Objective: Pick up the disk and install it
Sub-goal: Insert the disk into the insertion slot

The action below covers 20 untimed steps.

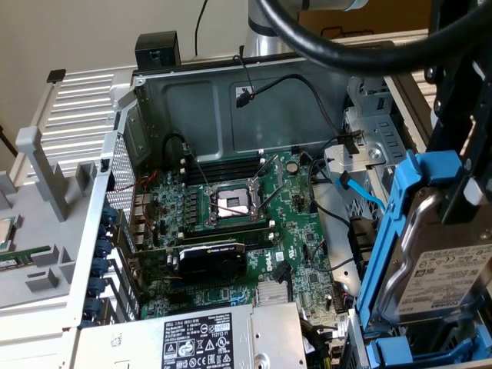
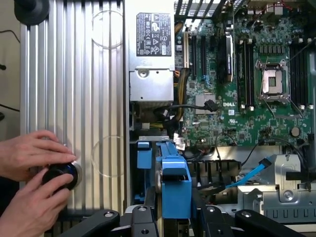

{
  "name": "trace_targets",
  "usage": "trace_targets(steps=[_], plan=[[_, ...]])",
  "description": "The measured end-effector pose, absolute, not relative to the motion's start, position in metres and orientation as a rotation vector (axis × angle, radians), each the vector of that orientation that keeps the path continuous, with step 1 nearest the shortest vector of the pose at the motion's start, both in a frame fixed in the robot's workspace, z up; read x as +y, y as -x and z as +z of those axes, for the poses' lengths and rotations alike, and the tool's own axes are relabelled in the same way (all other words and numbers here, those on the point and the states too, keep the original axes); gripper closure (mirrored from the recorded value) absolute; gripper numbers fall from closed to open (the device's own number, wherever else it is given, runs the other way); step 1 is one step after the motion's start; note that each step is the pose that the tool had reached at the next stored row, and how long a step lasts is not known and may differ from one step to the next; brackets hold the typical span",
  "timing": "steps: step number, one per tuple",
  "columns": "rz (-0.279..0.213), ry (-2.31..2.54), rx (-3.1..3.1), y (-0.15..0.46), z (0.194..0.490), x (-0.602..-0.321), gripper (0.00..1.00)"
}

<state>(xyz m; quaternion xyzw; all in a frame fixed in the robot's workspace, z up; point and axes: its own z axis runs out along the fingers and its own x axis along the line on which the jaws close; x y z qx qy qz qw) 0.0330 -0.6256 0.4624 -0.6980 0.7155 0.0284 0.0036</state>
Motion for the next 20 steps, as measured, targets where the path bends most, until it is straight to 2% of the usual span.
trace_targets(steps=[20], plan=[[0.089, 2.204, 2.227, -0.0328, 0.4603, -0.6262, 0.63]])
